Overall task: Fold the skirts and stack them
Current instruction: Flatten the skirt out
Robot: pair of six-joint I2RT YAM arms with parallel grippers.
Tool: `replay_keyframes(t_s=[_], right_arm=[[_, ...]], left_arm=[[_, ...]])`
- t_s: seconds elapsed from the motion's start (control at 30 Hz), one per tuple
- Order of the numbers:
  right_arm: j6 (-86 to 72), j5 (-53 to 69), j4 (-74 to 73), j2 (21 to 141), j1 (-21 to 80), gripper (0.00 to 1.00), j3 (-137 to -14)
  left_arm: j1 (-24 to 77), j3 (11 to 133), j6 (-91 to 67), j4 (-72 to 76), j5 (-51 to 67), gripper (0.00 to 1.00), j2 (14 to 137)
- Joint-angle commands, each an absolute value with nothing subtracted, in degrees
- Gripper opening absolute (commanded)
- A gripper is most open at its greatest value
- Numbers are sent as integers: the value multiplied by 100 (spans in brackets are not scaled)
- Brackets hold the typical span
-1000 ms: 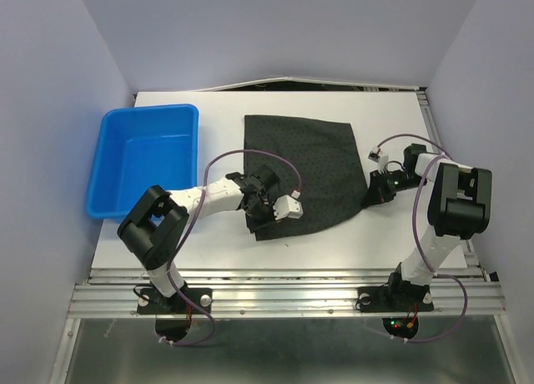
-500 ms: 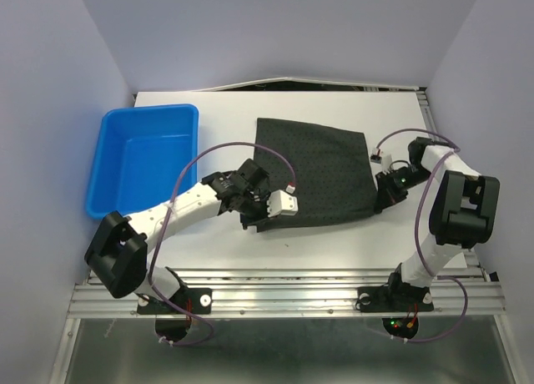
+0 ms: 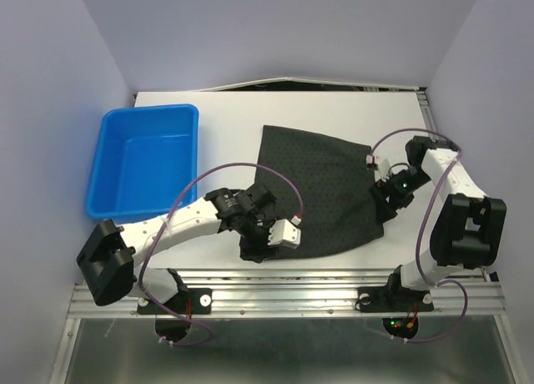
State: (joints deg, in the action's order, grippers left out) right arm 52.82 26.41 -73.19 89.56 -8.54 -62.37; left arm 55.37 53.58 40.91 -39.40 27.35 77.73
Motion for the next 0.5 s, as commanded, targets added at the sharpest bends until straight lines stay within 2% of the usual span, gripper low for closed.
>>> replay_keyframes(t_s=[0.0, 0.13, 0.23, 0.33, 0.47], right_arm=[[4853, 2627, -7129, 8824, -861, 82, -7504], [3967, 3056, -6593, 9473, -861, 71, -8287], [3255, 3636, -5970, 10149, -861, 62, -8725], [2682, 3911, -5469, 10816, -861, 55, -9113], [1568, 4104, -4160, 11170, -861, 54, -9334]], left_arm=[[5371, 5949, 3947, -4245, 2848, 64, 7532], [4118, 6704, 3464, -3755, 3067, 62, 8339], [3527, 7408, 2929, -3176, 3330, 57, 9470], [3349, 8216, 2550, -2700, 3471, 54, 10114], [2998, 9542, 2075, -2382, 3665, 54, 11116]])
